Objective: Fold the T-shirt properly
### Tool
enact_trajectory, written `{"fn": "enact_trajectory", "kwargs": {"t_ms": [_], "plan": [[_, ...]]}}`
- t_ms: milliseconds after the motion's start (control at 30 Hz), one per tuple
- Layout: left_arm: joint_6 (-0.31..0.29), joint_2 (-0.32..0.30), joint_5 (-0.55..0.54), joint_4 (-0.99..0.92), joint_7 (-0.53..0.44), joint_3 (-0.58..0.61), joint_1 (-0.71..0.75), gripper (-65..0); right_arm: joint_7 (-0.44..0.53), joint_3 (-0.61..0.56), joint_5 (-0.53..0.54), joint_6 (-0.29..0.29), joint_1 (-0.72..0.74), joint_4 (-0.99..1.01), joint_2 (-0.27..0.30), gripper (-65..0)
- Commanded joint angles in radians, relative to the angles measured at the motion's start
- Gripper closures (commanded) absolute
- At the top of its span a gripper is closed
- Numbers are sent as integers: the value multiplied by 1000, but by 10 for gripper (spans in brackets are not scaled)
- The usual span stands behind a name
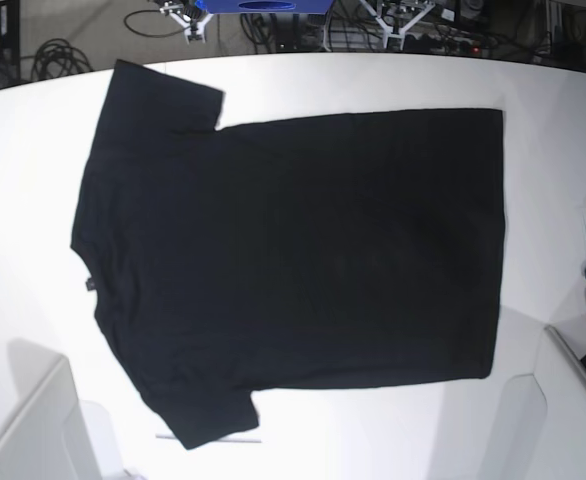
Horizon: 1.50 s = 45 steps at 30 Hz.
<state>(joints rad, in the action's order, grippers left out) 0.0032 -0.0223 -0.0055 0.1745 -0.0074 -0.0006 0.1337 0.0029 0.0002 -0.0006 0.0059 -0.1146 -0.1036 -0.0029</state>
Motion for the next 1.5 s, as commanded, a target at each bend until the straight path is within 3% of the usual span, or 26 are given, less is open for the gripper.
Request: {"fn": "enact_trajectory", "kwargs": {"t_ms": [0,933,1300,1467], "plan": [[4,-3,-1,3,1,-2,16,0,-2,-2,-2,-13,-4,0,4,0],[2,-21,9,18,-1,11,88,0,-7,4,3,-13,-106,-107,19,0],[2,-100,0,366,1,12,324,0,-8,14,3,-13,-241,-276,19,0],[2,-126,-1,517,1,11,439,0,-8,172,3,-11,-299,-359,19,0]]}}
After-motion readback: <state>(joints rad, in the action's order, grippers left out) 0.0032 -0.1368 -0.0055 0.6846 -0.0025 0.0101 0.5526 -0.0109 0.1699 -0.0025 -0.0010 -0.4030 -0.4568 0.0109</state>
